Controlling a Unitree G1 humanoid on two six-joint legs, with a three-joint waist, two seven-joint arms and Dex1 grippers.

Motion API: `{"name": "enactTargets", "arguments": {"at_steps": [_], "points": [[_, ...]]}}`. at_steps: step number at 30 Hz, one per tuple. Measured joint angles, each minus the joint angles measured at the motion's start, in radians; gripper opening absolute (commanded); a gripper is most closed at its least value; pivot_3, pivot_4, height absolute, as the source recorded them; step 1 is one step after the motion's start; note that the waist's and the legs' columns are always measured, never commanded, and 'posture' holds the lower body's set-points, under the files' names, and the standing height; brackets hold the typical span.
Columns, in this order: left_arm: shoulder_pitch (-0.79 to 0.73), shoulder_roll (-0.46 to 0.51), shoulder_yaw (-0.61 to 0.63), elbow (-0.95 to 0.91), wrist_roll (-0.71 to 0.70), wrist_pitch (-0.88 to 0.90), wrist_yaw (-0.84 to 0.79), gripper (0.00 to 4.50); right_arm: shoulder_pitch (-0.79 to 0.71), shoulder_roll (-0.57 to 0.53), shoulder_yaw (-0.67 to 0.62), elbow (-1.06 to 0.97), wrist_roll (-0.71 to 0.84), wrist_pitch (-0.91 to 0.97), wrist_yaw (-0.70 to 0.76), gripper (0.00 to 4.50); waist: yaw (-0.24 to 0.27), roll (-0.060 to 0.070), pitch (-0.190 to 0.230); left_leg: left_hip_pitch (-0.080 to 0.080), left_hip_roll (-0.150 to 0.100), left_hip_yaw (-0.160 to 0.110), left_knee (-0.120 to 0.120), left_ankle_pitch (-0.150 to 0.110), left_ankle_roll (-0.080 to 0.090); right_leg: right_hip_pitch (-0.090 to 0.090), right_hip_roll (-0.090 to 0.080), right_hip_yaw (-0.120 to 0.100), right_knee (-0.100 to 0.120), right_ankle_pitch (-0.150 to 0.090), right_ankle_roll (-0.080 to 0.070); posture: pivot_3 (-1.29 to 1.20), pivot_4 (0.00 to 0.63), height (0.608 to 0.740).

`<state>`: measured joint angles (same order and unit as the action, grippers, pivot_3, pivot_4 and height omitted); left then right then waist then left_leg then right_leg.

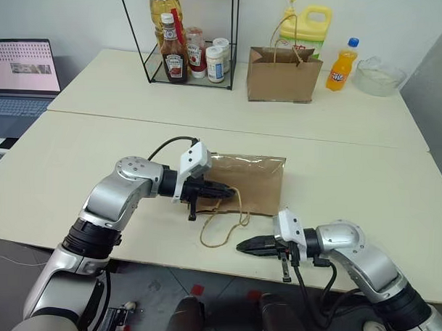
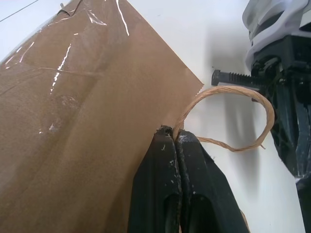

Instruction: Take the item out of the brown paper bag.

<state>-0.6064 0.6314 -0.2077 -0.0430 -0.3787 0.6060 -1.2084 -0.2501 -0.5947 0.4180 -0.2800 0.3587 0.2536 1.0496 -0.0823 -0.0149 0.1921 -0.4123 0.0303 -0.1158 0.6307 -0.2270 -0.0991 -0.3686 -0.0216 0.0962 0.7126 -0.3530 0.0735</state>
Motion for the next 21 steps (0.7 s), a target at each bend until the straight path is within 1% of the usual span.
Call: {"name": "enactTargets", "arguments": {"at_steps": [6, 12, 15, 21], "points": [[0.0, -0.004, 0.0, -0.002, -0.001, 0.0, 0.003, 0.0, -0.027, 0.086, 0.016, 0.079, -0.069, -0.01, -0.019, 0.01, 0.0, 0.0, 0.0, 0.0, 0.0, 0.0, 0.0, 0.0, 0.0, 0.0, 0.0, 0.0, 0.0, 0.0, 0.0, 0.0, 0.15, 0.74], [0.001, -0.007, 0.001, -0.009, -0.009, 0.003, 0.019, 0.0, -0.039, 0.145, 0.029, 0.171, -0.194, -0.126, -0.075, 0.01, -0.001, 0.0, 0.0, 0.0, 0.0, 0.0, 0.0, 0.0, 0.0, -0.001, 0.0, 0.0, 0.0, 0.0, 0.0, 0.0, 0.15, 0.74], [0.011, -0.006, 0.001, -0.027, -0.011, 0.003, 0.021, 0.0, -0.039, 0.146, 0.035, 0.202, -0.239, -0.191, -0.083, 0.58, -0.001, 0.0, 0.0, 0.0, 0.0, 0.0, 0.0, 0.0, 0.0, -0.001, 0.0, 0.0, 0.0, 0.0, 0.0, 0.0, 0.15, 0.74], [0.013, -0.005, 0.002, -0.031, -0.014, 0.004, 0.026, 0.0, -0.054, 0.142, 0.039, 0.25, -0.296, -0.294, -0.064, 2.64, -0.001, 0.0, 0.0, 0.0, 0.0, 0.0, 0.0, 0.0, 0.0, -0.001, 0.0, 0.0, 0.0, 0.0, 0.0, 0.0, 0.15, 0.74]]}}
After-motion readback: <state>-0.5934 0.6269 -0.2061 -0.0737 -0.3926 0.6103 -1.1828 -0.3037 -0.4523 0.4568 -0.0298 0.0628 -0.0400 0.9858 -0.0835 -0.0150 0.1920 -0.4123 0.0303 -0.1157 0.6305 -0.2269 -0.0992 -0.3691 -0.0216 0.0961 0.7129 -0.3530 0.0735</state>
